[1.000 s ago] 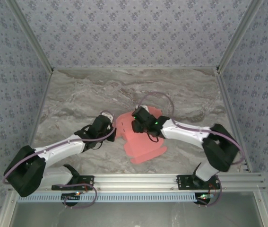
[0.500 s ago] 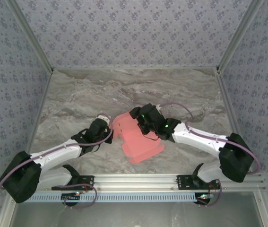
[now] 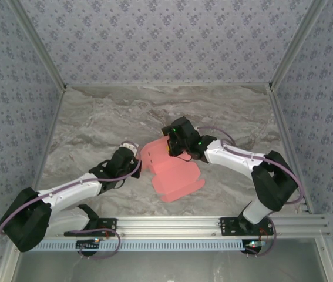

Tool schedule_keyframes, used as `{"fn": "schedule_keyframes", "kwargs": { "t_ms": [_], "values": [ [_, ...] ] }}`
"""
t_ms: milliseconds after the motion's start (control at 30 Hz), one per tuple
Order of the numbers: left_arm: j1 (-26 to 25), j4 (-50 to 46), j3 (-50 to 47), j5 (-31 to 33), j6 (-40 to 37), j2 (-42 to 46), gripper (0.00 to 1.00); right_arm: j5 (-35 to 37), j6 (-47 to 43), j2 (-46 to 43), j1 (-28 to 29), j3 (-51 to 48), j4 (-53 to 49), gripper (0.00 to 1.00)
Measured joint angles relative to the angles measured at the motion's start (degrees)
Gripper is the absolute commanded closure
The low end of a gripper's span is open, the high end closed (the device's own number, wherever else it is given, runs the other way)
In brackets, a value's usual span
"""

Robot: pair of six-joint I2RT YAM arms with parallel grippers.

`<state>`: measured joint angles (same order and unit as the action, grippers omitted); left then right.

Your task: Fold the paper box

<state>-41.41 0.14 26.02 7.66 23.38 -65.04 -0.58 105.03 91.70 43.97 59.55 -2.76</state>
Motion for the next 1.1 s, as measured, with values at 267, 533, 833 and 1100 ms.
{"fn": "schedule_keyframes", "kwargs": {
  "t_ms": [267, 533, 833, 1100],
  "values": [
    [-0.04, 0.02, 0.00, 0.79, -0.33, -0.02, 1.00, -0.92, -0.59, 1.03, 0.00, 0.02, -0.83, 0.74],
    [-0.26, 0.87, -1.07, 0.90, -1.11, 0.00, 0.94, -1.20, -1.03, 0.39, 0.00, -3.19, 2.01, 0.93],
    [-0.31, 3.48, -3.85, -0.92, -2.34, 2.23, 0.74, -1.14, -1.07, 0.39, 0.00, -7.65, 7.76, 1.00],
    [-0.22, 4.79, -10.25, -2.05, -0.70, 13.60, 0.56, -0.76, -1.16, 0.48, -0.46, -10.97, 13.81, 1.00]
  ]
}}
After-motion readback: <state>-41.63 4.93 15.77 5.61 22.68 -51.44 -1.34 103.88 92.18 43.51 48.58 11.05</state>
